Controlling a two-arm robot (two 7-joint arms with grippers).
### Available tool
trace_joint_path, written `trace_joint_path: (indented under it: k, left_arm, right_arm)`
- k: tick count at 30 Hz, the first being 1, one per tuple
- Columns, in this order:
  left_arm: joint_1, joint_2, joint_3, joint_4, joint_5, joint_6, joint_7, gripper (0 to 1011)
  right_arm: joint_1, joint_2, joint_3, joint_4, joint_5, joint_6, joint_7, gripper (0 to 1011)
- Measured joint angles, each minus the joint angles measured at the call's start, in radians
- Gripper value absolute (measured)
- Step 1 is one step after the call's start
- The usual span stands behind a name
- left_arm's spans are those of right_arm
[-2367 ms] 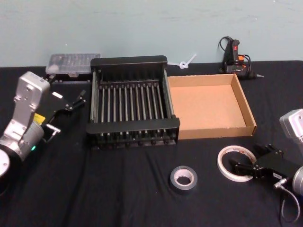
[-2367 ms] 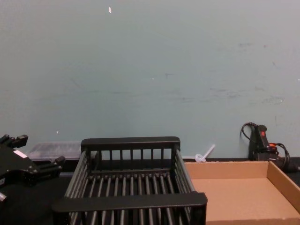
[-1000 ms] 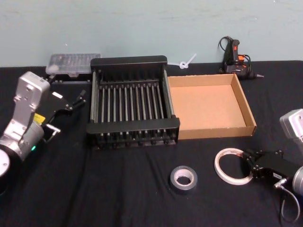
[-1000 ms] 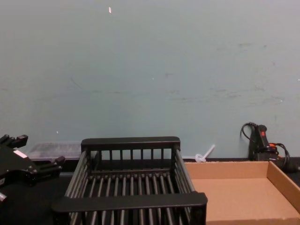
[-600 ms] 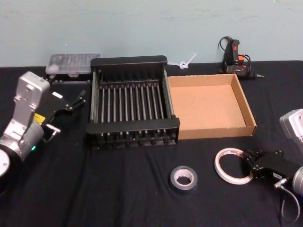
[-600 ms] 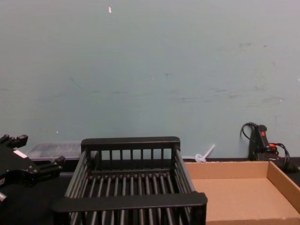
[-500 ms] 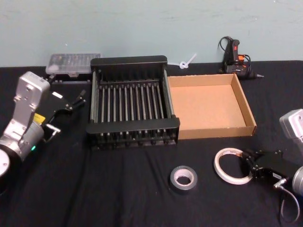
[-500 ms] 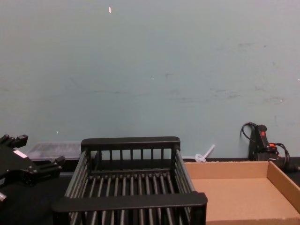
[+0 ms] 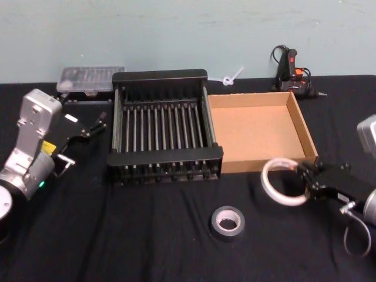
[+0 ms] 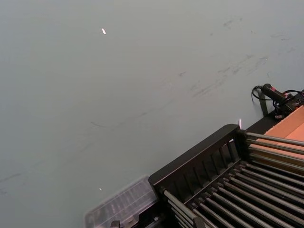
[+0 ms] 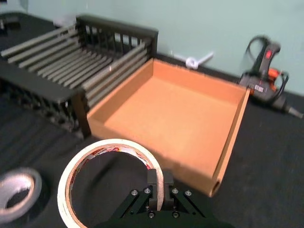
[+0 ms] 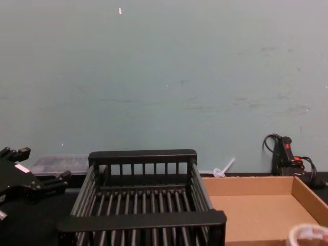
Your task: Pick up the white tape and place it into the black box , Pick up the silver tape and place it into the brown box.
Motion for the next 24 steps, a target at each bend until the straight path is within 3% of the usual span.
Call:
trace_joint_path:
  k: [10,24]
  left_arm:
    - [0.0,0.0,0.0,0.0,0.0,0.0,0.0,1001]
    - [0.0,0.0,0.0,0.0,0.0,0.0,0.0,1001]
  right_arm:
    - [0.101,-0.037,-0.032,0.018,-0.018,-0.01,-0.012,80]
    - [0.288,-0.132,-0.129,0.133,-0.077,-0.038,-0.001,80]
